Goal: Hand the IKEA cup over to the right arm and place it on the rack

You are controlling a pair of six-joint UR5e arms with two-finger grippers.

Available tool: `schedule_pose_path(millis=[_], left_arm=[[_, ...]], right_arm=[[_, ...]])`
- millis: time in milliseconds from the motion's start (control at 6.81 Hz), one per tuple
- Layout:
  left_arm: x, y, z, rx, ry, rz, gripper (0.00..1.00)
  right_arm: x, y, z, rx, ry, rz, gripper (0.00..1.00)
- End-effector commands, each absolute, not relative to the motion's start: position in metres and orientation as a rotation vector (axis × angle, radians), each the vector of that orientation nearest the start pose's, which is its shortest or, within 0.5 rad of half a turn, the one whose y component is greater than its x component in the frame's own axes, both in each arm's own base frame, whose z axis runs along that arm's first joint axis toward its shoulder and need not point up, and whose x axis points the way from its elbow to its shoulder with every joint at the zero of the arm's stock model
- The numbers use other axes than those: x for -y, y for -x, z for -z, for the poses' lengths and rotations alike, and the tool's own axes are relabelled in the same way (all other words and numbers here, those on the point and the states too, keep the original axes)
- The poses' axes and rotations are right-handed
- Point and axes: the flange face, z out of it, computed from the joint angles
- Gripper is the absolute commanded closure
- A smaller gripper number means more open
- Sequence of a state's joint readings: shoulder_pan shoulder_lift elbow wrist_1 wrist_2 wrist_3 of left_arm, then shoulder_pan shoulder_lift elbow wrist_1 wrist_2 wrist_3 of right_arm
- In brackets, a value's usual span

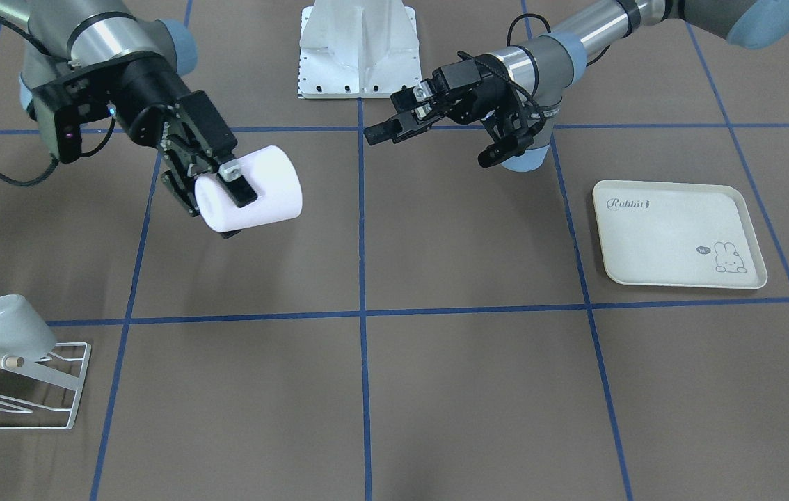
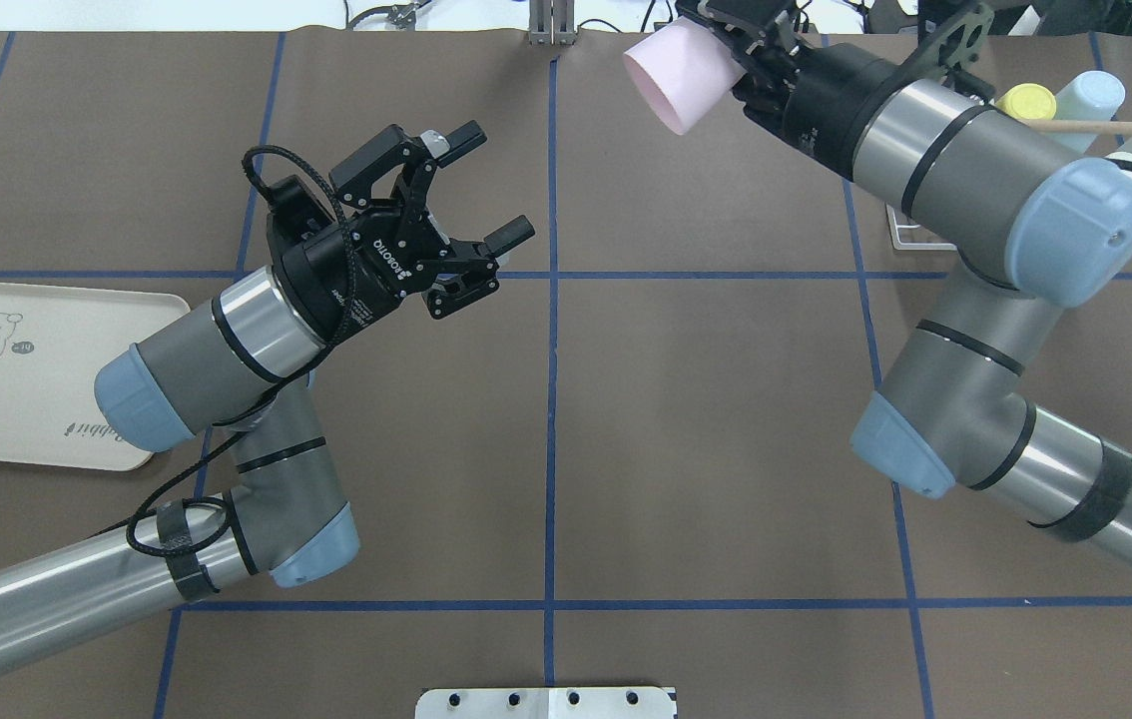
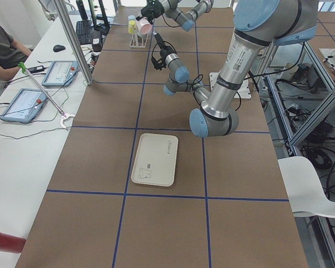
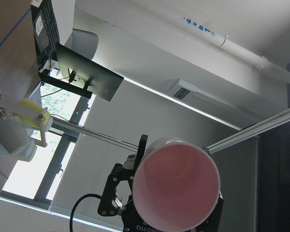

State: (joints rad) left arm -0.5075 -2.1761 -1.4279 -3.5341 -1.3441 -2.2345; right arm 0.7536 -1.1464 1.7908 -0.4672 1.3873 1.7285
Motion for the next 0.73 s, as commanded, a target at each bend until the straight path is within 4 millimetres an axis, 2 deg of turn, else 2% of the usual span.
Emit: schedule_pose_path(millis=[0,147,294,441,588], left_arm=[[0.423,-0.427,-0.208,-2.521,-0.056,0.747,0.01],[0.425,-0.426,-0.21,-2.507,-0.112,0.737,0.01],[0.429,-0.422,-0.217,-2.455,-0.2,0.732,0.01],[0.428,-0.417,-0.211,-2.407,-0.273,0.721,0.01],[0.427,-0.411,-0.199,-2.355,-0.318,0.72,0.01]], right_arm=[[0.525,0.273,-0.209,1.437,-0.793,-0.855,1.0],[0.535,0.26,-0.211,1.258,-0.862,-0.873,1.0],[0.546,0.259,-0.223,1.049,-0.941,-0.847,1.0],[0.556,0.256,-0.234,0.877,-0.986,-0.814,1.0],[0.564,0.251,-0.244,0.778,-1.006,-0.788,1.0]])
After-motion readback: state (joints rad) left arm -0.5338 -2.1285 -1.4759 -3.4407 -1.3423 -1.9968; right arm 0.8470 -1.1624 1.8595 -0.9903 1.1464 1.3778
